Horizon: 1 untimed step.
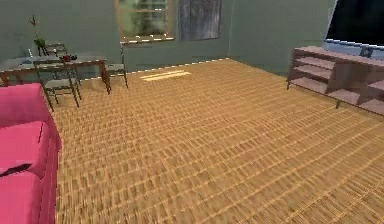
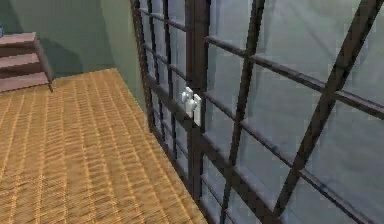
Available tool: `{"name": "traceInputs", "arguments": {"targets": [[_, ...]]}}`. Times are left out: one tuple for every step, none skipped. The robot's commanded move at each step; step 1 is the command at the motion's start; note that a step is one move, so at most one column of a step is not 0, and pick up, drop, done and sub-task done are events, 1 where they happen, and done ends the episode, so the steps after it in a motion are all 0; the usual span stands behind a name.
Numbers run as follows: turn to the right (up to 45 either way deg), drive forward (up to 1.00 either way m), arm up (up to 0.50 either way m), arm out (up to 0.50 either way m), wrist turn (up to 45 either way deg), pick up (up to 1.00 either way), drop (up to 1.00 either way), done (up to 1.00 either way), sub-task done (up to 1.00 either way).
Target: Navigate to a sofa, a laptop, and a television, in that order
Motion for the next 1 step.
{"name": "traceInputs", "arguments": {"targets": [[0.0, 0.05, 0.0, 0.0, 0.0, 0.0, 0.0, 0.0, 0.0]]}}
